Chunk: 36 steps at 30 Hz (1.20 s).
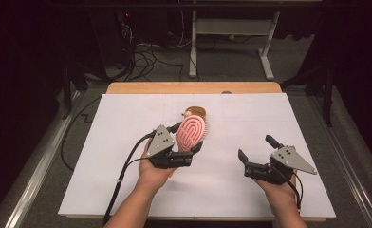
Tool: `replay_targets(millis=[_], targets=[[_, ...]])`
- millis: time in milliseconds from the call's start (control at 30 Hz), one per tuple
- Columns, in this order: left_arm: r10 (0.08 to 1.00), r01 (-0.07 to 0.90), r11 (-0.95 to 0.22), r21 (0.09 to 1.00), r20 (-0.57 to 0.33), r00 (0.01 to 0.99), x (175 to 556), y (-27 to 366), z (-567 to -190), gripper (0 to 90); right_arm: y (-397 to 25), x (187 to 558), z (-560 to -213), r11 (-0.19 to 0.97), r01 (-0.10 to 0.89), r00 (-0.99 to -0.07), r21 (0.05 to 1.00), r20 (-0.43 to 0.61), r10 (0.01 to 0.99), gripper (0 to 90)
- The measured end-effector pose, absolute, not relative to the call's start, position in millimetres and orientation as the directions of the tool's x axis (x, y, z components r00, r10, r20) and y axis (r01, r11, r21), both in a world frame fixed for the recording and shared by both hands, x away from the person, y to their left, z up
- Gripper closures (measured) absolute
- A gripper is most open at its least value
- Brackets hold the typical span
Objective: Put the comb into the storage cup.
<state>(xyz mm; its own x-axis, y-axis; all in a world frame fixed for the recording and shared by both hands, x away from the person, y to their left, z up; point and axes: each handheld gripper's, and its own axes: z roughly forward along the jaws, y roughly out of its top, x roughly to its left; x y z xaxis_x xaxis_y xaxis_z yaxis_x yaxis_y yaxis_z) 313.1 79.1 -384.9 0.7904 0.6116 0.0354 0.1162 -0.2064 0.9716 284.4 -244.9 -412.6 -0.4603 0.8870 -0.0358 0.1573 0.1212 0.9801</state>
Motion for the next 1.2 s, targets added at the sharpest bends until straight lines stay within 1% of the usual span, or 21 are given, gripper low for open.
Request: replay_targets(millis=[467,1200], targets=[[0.612,0.111,-0.209,0.971,0.041,0.79,311,76,-386,20.3,-220,293,-388,0.105,0.124,-0.508,0.987,-0.028,0.861,0.3],[0.612,0.113,-0.229,0.967,0.053,0.789,307,60,-398,20.3,-196,287,-371,0.028,0.123,-0.588,0.992,0.05,0.807,0.3]])
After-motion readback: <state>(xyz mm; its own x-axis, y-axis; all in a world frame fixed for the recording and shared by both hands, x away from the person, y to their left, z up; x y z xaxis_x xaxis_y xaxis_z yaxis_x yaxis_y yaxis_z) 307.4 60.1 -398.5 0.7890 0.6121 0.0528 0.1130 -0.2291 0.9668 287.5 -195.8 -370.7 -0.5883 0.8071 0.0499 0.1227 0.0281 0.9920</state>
